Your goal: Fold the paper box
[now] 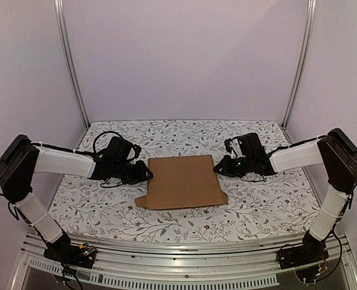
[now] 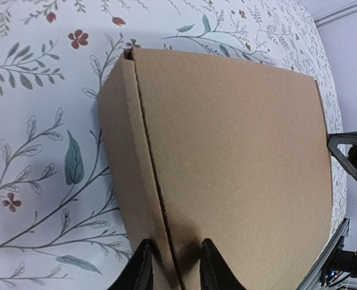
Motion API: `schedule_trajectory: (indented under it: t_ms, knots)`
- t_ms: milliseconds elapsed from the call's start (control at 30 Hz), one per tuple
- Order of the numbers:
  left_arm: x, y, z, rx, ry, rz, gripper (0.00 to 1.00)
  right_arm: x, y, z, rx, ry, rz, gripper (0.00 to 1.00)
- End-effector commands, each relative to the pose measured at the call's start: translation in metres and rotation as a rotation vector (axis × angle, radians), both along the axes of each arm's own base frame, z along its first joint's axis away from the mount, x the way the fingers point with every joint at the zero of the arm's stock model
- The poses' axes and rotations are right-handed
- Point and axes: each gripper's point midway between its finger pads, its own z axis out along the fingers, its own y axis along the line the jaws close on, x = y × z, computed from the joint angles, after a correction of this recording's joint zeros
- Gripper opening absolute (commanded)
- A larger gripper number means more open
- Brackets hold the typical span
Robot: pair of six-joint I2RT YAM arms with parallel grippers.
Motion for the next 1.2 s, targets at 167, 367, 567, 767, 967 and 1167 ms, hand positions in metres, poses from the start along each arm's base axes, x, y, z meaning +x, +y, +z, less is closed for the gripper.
schedule_trajectory:
  t_ms: [167,367,567,767,967,1167]
  knots:
    - [-0.024,0.035,-0.001,0.102,0.023,0.009,0.37,-0.014,-0.004,0.004,-0.034,0.011,-0.066,0.28]
    - [-0.026,0.046,0.002,0.119,-0.002,0.019,0.58,-0.010,-0.004,0.008,-0.045,-0.010,-0.065,0.39]
    - [-0.025,0.030,0.012,0.008,-0.068,-0.066,0.99,-0.011,-0.003,-0.002,-0.054,0.011,-0.060,0.35]
    - [-0.022,0.027,0.019,-0.086,-0.096,-0.074,0.99,-0.013,-0.005,-0.005,-0.066,0.013,-0.058,0.30]
    - [-0.015,0.043,0.016,-0.144,-0.082,-0.008,1.00,-0.014,-0.005,-0.008,-0.074,0.022,-0.051,0.27]
    - [-0.018,0.042,0.005,-0.160,-0.028,-0.020,0.99,-0.015,-0.005,-0.010,-0.087,0.024,-0.038,0.26]
